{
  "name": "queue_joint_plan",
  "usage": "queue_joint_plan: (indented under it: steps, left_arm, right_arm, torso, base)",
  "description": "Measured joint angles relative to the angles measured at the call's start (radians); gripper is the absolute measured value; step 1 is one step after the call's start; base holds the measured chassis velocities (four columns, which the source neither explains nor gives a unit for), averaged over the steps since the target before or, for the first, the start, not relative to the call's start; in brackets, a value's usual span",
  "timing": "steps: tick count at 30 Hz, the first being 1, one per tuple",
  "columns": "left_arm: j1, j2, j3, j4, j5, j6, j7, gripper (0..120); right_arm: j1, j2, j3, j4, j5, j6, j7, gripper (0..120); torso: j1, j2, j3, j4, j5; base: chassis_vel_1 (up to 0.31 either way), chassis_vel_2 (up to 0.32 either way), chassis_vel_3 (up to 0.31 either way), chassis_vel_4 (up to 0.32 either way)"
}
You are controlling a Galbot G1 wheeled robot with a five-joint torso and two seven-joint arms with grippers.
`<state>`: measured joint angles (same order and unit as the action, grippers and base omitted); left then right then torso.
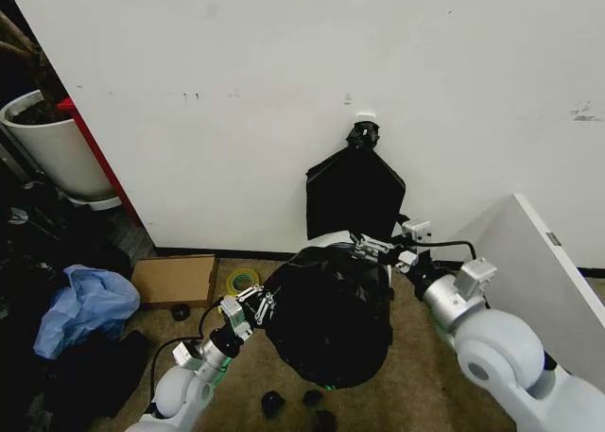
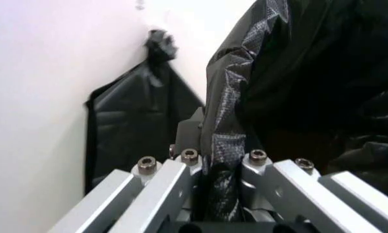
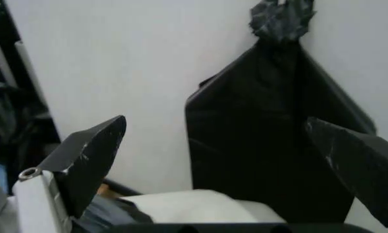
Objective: Place the garbage bag over the trash bin.
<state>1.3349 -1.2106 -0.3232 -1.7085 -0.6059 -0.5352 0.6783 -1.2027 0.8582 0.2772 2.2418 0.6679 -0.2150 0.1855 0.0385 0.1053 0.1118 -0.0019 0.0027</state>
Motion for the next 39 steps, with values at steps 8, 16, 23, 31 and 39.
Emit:
queue_joint_plan:
  steps: [8, 16, 23, 31, 39]
  left_arm:
    - [0.054, 0.010, 0.063, -0.209, 0.033, 0.471, -0.617, 4]
    - [0.023, -0.033, 0.065, -0.360, -0.236, 0.893, -1.091, 4]
    - [-0.014, -0.056, 0.031, -0.383, -0.418, 0.995, -1.258, 4]
    - [-0.024, -0.101, -0.013, -0.390, -0.565, 0.979, -1.341, 3]
    - [-0.024, -0.105, -0.071, -0.413, -0.601, 0.971, -1.343, 3]
  right_arm:
    - [-0.092, 0.085, -0.038, 0.010, -0.144, 0.319, -0.170, 100]
    - [-0.166, 0.114, -0.083, 0.002, -0.330, 0.246, -0.061, 100]
    - [-0.246, 0.114, -0.097, -0.017, -0.429, 0.251, 0.006, 100]
    - [-0.299, 0.136, -0.105, -0.034, -0.427, 0.342, -0.047, 100]
    - [-0.351, 0.122, -0.106, -0.116, -0.472, 0.424, -0.112, 100]
  torso:
    - [0.000, 0.000, 0.000, -0.0002, -0.0002]
    - [0.000, 0.000, 0.000, -0.0001, -0.0001]
    - [0.000, 0.000, 0.000, -0.0003, -0.0002]
    - [0.000, 0.000, 0.000, -0.0001, -0.0001]
    - [0.000, 0.000, 0.000, 0.0000, 0.0001]
  base:
    - [0.000, 0.000, 0.000, 0.000]
    - [0.000, 0.000, 0.000, 0.000]
    - [0.000, 0.000, 0.000, 0.000]
    - [0.000, 0.000, 0.000, 0.000]
    - [0.000, 0.000, 0.000, 0.000]
